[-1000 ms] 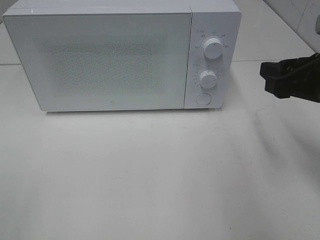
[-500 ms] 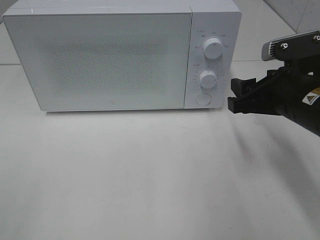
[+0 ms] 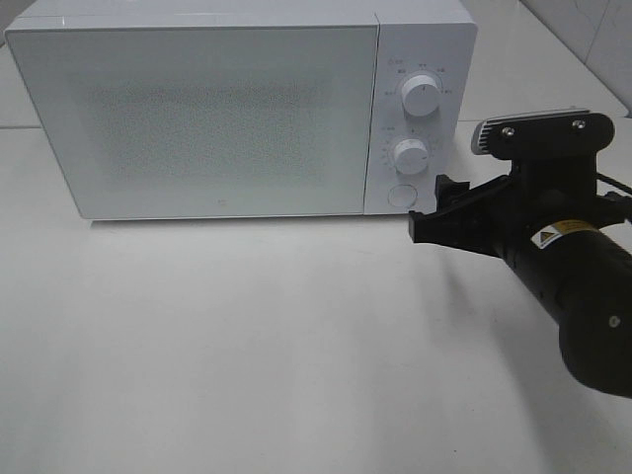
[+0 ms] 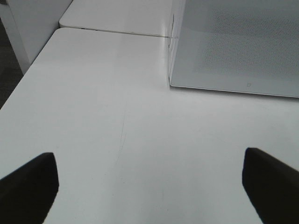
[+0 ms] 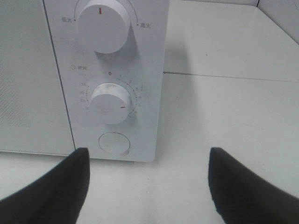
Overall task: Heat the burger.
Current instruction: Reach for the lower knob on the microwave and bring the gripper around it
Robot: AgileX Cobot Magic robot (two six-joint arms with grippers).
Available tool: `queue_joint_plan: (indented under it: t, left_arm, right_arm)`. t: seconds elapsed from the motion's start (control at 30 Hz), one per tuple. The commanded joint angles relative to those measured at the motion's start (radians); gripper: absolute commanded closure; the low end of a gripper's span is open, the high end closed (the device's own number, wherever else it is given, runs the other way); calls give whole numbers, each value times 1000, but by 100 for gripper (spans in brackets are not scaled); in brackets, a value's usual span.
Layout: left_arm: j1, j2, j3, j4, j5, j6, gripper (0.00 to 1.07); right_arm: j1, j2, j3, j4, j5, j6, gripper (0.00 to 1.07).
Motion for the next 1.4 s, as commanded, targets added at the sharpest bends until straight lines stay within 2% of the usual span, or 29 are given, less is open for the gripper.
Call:
queue_joint_plan:
  t: [0.03,0.57,0.77,1.0,1.4]
  left_arm:
    - [4,-20,5,-4,-5,-2,6]
    - [4,-20,5,-4,-5,-2,6]
    - [4,-20,5,-4,-5,-2,6]
    - [4,-20,5,-4,-5,-2,6]
    - [4,-20,5,-4,-5,-2,6]
  right_arm:
    - [49,26,-31,26,-57,-13,39]
    - [56,170,-196,22,-86,28,39]
    - [7,219,-255,13,-75,33,39]
    - [-56,256,-298,-59,-62,85,37]
    - [-99,344,-359,-98,-26,110,37]
